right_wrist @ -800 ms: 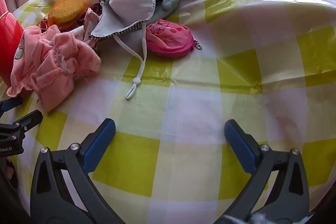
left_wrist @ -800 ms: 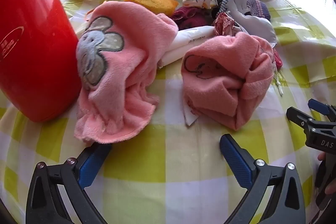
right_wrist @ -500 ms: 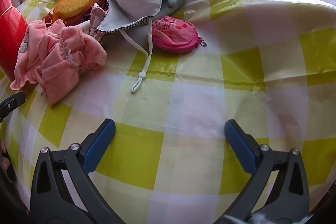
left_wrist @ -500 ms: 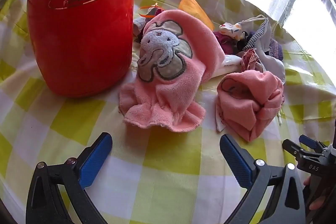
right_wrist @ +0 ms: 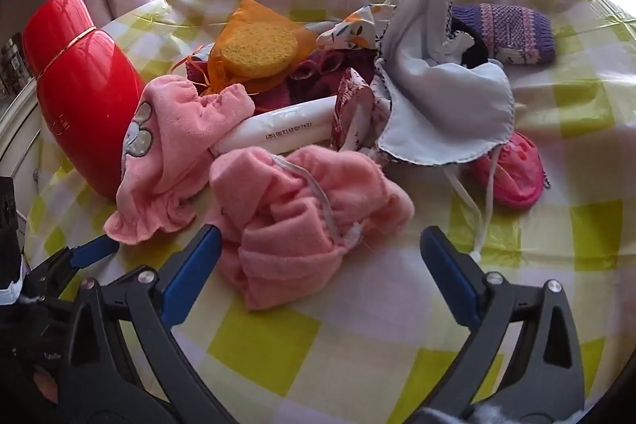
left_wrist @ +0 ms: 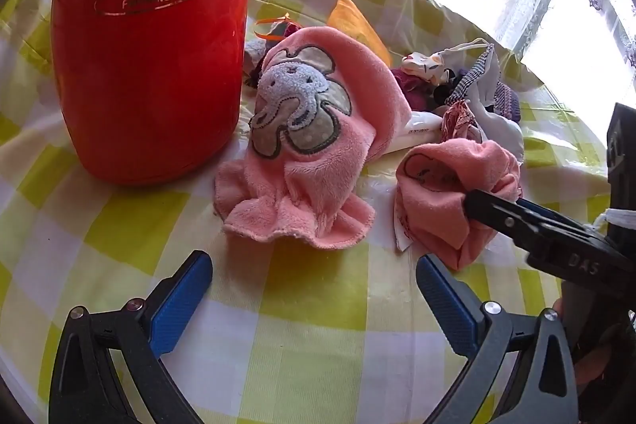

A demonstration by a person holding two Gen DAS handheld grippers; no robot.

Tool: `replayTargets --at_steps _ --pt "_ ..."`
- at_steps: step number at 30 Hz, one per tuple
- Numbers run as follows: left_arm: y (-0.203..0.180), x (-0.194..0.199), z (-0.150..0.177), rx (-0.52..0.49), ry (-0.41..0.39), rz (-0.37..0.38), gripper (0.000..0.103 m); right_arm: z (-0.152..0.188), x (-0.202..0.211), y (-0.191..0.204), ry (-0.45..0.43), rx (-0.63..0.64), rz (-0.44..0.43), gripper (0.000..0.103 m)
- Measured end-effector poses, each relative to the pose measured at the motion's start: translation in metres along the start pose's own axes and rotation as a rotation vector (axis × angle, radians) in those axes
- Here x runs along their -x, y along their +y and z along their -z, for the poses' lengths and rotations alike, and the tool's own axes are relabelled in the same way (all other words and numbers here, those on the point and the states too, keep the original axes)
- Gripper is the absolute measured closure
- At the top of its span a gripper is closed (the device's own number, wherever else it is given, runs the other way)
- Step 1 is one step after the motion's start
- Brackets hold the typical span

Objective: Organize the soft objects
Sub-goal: 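Grasp the crumpled pink towel with the right gripper, then grasp the pink elephant towel with the left gripper while the right holds its towel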

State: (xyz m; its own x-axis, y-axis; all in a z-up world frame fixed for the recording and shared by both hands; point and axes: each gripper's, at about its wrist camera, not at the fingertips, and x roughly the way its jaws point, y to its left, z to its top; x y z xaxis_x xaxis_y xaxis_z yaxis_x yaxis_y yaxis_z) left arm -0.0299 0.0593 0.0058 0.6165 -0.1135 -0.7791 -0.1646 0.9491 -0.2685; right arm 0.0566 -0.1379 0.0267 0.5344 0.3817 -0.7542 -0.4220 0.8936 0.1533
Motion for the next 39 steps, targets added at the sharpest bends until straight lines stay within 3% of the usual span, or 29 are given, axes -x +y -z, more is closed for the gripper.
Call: replayTargets --at_steps 1,2,4,9,12,15,22,23,24,25,26,31,35,39 --pt "-0.001 0.0 0.0 0.002 0.004 0.0 0.0 0.0 -0.004 0.0 0.024 0.002 -0.007 0.054" --pt "-0.001 0.001 0.0 0.0 0.005 -0.003 0.0 0.003 -0.002 -0.002 0.034 -0.007 -0.006 0.068" --pt "0.0 0.0 0.0 0.007 0.031 -0.002 0.0 0.011 0.017 -0.008 -0.004 -0.012 -0.001 0.073" --pt "0.0 0.009 0.003 0.019 -0.019 -0.018 0.0 0.051 0.072 -0.031 -0.082 0.003 0.094 0.076" --pt "-0.001 0.02 0.001 0.026 -0.083 -0.06 0.0 0.073 0.087 -0.053 -0.078 -0.033 0.14 0.076" --pt "-0.016 0.019 -0.011 -0.058 -0.127 -0.107 0.0 0.088 0.091 -0.067 -0.065 -0.073 0.124 0.076" --pt "-0.035 -0.018 -0.047 -0.119 -0.094 -0.188 0.001 0.082 0.108 -0.056 -0.132 -0.027 0.078 0.076" --pt "-0.037 -0.023 -0.051 -0.127 -0.088 -0.196 0.01 0.082 0.108 -0.054 -0.134 -0.027 0.077 0.076" --pt "-0.036 -0.03 -0.051 -0.128 -0.055 -0.187 0.048 0.083 0.108 -0.053 -0.136 -0.027 0.075 0.076" --pt "-0.036 -0.034 -0.051 -0.12 -0.017 -0.166 0.077 0.084 0.108 -0.052 -0.135 -0.025 0.073 0.076" --pt "-0.036 -0.034 -0.049 -0.099 0.01 -0.145 0.095 0.085 0.109 -0.051 -0.135 -0.019 0.075 0.076" --pt "-0.046 0.014 -0.009 -0.072 -0.069 -0.085 0.095 0.092 0.106 -0.048 -0.12 -0.015 0.081 0.076" --pt "-0.045 0.035 0.034 -0.104 -0.025 -0.069 0.095 0.095 0.103 -0.044 -0.106 -0.022 0.067 0.076" --pt "-0.048 0.051 0.051 -0.143 -0.011 -0.073 0.095 0.098 0.105 -0.034 -0.107 -0.009 0.058 0.076"
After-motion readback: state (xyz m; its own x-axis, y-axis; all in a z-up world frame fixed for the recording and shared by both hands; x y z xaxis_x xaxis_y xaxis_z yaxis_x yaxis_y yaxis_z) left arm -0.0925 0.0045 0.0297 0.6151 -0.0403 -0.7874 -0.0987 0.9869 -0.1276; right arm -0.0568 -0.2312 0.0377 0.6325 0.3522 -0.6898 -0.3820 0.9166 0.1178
